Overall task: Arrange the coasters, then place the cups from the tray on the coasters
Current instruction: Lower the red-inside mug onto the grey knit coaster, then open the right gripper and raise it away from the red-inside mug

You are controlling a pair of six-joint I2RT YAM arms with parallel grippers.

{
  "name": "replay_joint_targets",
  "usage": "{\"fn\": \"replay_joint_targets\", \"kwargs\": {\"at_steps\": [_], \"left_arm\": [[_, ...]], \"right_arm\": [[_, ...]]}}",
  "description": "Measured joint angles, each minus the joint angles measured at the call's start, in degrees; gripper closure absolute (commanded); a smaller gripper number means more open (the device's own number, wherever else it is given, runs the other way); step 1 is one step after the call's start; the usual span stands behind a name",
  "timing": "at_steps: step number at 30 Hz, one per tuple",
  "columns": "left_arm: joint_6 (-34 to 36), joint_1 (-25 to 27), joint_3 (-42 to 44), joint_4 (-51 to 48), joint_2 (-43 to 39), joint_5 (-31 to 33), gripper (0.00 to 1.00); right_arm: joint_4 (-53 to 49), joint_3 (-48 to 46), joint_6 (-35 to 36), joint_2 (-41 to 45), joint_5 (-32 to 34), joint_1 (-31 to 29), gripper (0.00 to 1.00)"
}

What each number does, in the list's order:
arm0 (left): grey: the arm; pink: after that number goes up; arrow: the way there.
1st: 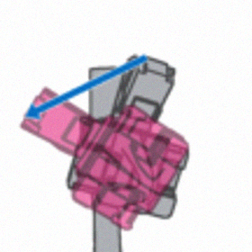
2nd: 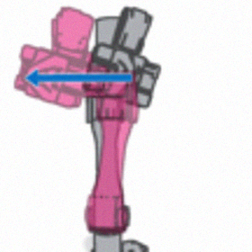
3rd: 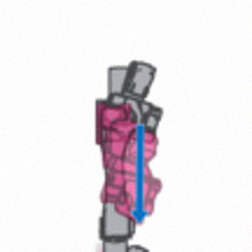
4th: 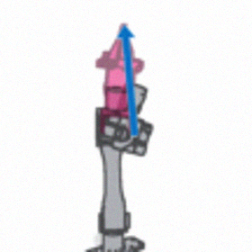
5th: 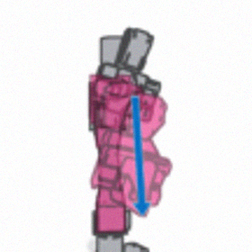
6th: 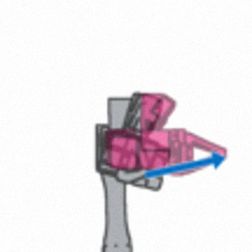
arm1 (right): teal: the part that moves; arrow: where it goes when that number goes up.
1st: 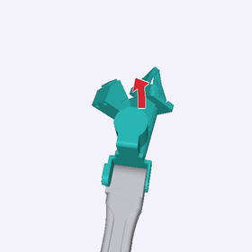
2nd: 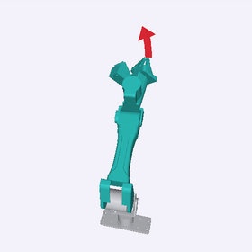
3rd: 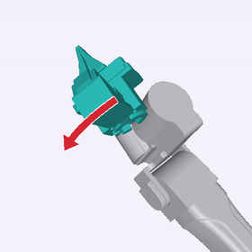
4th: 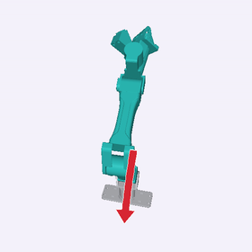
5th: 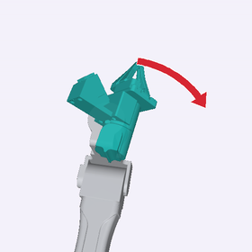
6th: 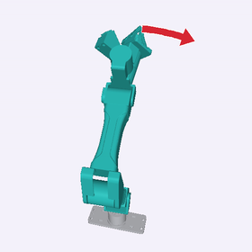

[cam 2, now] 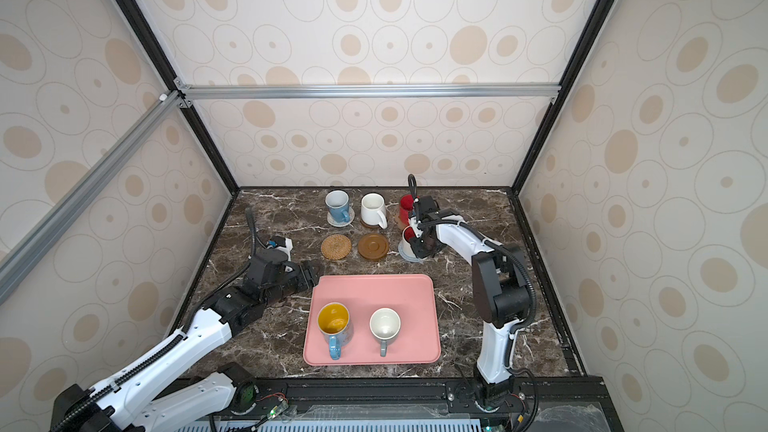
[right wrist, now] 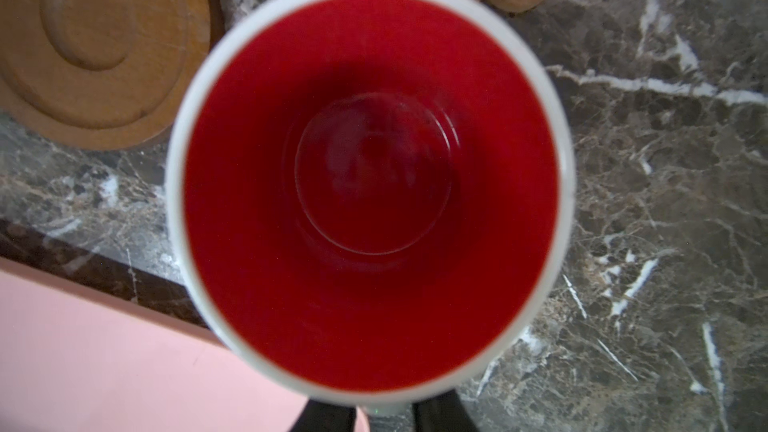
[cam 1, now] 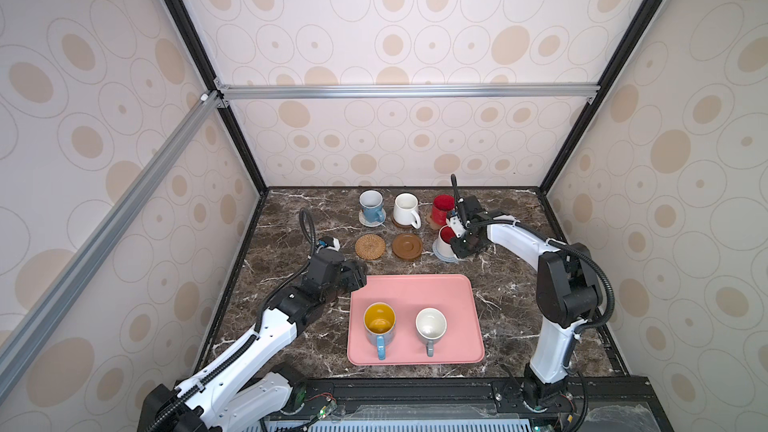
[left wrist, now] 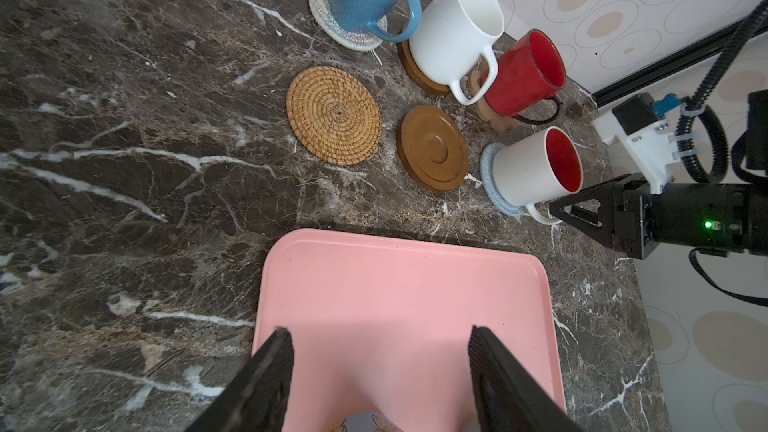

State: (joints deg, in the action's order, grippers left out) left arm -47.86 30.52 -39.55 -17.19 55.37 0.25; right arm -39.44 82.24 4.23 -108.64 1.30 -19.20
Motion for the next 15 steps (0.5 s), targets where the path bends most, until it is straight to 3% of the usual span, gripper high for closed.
{"fn": "replay_joint_targets", "kwargs": {"at_steps": [4, 15], "left_arm": [[-0.1, 0.0, 0.0, 0.0, -0.4, 0.0, 0.32], [-0.3, 0.0, 0.0, 0.0, -0.7, 0.0, 0.32]], "right_arm": [[0.0, 0.1, -0.2, 0.0, 0.0, 0.0, 0.63], [-0.6, 0.1, -1.0, 2.6, -0.1, 0.0, 0.53]]}}
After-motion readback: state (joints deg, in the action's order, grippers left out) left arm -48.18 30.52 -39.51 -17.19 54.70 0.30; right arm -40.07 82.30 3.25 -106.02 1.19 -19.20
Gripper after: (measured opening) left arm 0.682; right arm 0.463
